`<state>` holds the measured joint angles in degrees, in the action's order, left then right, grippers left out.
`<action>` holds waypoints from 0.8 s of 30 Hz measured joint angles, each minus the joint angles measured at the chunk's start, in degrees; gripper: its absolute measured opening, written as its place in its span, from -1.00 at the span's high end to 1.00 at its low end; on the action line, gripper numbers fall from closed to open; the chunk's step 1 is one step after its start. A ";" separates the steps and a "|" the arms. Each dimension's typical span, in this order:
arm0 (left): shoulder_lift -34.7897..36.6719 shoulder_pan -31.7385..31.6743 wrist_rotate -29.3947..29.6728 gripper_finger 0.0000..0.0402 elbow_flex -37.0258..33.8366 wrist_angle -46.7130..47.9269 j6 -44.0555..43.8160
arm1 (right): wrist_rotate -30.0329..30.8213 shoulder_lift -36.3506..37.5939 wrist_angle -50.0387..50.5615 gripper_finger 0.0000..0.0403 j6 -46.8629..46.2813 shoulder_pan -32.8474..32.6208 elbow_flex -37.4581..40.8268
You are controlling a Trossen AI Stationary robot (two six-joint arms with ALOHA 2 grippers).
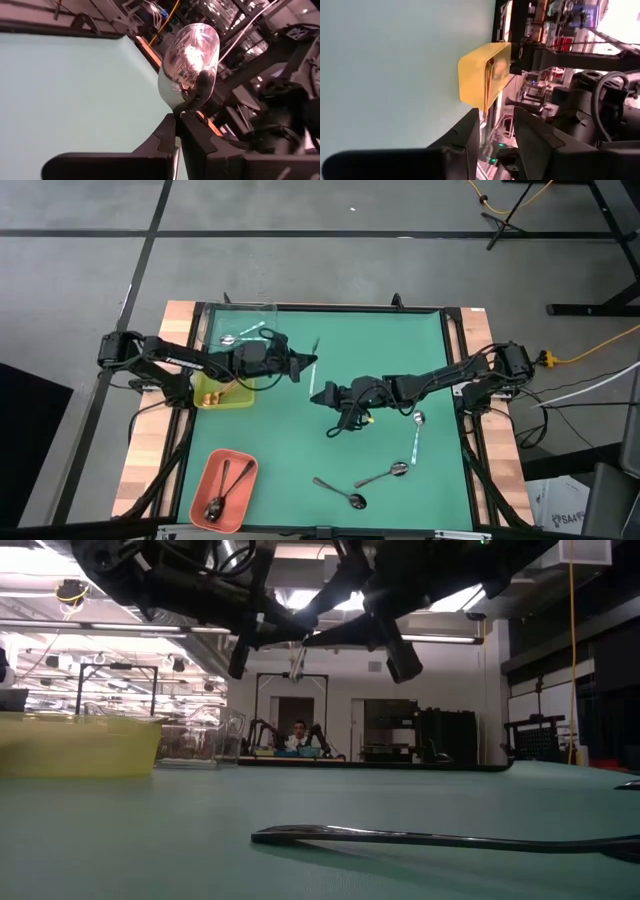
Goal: Sort silverware by color (type)
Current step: Put the white spoon into the transparent bin
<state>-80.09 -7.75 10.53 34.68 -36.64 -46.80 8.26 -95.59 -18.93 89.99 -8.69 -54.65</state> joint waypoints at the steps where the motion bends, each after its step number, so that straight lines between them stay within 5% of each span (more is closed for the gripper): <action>1: 0.00 -0.43 0.01 0.94 0.00 -0.08 0.74 | 0.10 0.00 0.00 0.43 -0.88 0.02 0.00; 7: 0.86 -3.60 5.13 0.94 0.00 -0.35 4.39 | 0.87 0.00 1.32 0.43 -4.95 0.04 0.00; 24: 6.08 -16.33 27.54 0.94 0.02 -0.36 11.33 | 15.82 0.00 5.56 0.43 -13.01 0.09 0.07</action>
<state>-74.01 -24.07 38.07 34.70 -37.00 -35.47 24.09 -95.59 -13.37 76.98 -8.60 -54.59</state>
